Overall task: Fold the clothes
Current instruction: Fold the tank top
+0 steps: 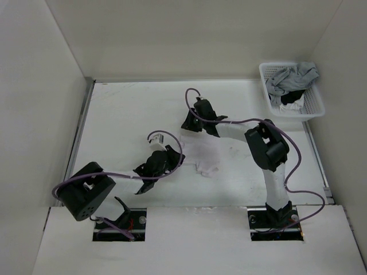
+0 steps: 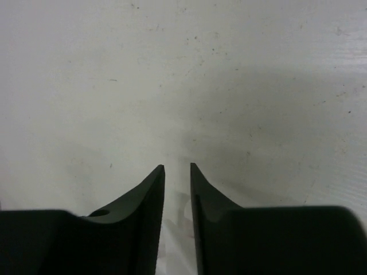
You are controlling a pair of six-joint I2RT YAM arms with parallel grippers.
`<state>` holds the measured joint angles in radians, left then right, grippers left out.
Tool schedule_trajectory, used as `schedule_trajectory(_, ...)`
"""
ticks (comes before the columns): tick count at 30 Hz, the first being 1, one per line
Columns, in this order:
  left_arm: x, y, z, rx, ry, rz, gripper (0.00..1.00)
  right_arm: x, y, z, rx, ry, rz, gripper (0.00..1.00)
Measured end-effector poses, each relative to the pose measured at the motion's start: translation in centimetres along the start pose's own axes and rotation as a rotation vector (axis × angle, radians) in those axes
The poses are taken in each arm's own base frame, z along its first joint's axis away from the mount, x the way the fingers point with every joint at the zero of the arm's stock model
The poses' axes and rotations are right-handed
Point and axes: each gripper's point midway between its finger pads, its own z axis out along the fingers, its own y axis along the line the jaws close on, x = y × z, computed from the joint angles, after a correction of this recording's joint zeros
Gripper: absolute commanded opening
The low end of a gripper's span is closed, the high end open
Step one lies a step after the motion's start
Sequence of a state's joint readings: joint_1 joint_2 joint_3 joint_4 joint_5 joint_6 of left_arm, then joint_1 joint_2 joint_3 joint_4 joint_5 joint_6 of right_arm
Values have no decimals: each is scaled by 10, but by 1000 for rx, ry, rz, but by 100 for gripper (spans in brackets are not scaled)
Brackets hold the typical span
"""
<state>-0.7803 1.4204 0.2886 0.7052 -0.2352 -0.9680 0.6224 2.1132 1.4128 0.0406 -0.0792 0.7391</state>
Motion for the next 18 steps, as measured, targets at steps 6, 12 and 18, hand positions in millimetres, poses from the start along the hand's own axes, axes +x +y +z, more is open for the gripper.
schedule_trajectory(6, -21, -9, -14, 17, -68, -8, 25, 0, 0, -46, -32, -53, -7, 27)
schedule_trajectory(12, -26, -32, -8, 34, -68, 39, 25, -5, 3, -116, -114, -167, -4, 9)
schedule_trajectory(18, -28, -69, 32, 65, -46, 68, 14, 23, -46, -123, -46, -146, 35, 9)
